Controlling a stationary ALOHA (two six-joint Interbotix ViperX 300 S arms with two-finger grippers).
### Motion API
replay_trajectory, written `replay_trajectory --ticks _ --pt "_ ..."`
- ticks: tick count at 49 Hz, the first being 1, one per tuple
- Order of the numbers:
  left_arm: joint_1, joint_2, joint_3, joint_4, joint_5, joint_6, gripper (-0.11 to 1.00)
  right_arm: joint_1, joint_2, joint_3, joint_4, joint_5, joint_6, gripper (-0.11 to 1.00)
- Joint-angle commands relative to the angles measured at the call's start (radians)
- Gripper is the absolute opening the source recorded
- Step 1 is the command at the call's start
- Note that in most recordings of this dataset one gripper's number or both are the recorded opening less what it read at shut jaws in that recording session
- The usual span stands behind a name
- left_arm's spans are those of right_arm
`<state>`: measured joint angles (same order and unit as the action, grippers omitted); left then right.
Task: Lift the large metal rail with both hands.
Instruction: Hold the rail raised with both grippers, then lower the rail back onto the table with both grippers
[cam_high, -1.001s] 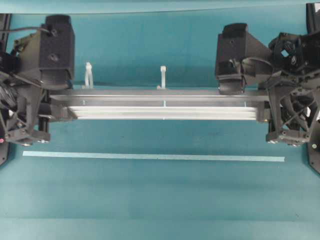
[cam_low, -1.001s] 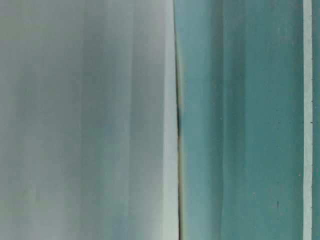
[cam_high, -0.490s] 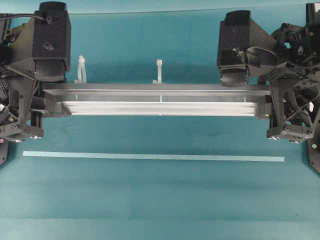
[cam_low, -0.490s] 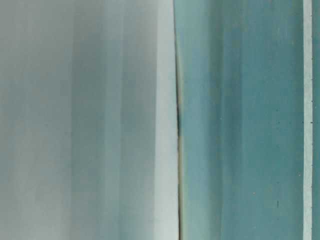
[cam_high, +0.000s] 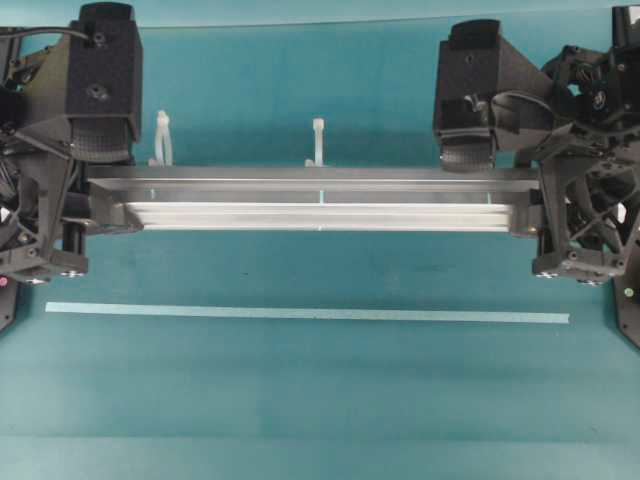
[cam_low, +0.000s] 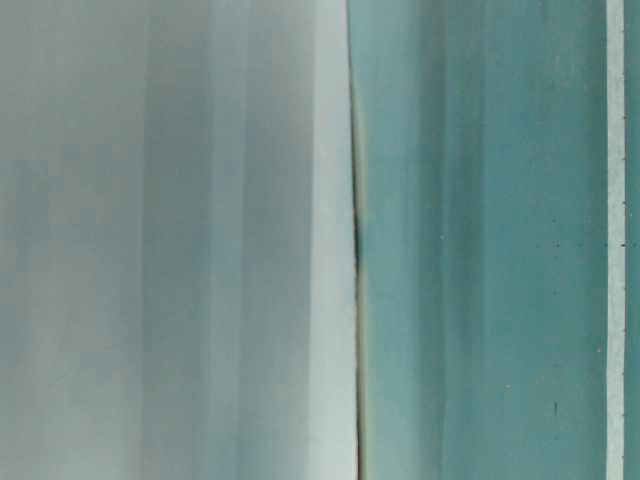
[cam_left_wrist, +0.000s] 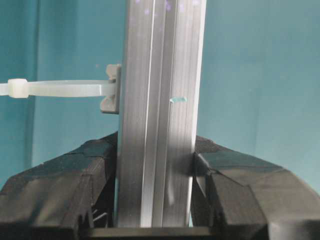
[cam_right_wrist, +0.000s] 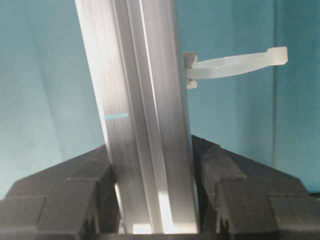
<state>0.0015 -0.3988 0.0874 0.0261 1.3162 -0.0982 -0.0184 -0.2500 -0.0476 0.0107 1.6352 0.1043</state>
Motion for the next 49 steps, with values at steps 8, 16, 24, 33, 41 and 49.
replay_trajectory --ticks 8,16,24,33,41,49 --pt "-0.011 -0.005 0.095 -0.003 -0.026 -0.006 0.36 -0.005 -0.009 0.146 -0.012 -0.112 0.014 0.39" --pt "-0.011 -0.005 0.202 -0.003 -0.095 -0.008 0.36 -0.005 -0.018 0.247 -0.012 -0.221 0.009 0.39" --pt "-0.006 0.014 0.285 0.0 -0.143 -0.002 0.36 -0.008 -0.017 0.337 -0.014 -0.308 0.011 0.39" --pt "0.0 0.035 0.377 0.0 -0.207 0.026 0.36 -0.009 -0.005 0.439 -0.014 -0.419 0.011 0.39" --pt "0.011 0.057 0.426 0.0 -0.29 0.041 0.36 -0.009 0.02 0.495 -0.014 -0.499 0.012 0.39" --pt "0.034 0.084 0.495 0.0 -0.337 0.041 0.36 -0.006 0.055 0.555 -0.017 -0.574 0.014 0.39"
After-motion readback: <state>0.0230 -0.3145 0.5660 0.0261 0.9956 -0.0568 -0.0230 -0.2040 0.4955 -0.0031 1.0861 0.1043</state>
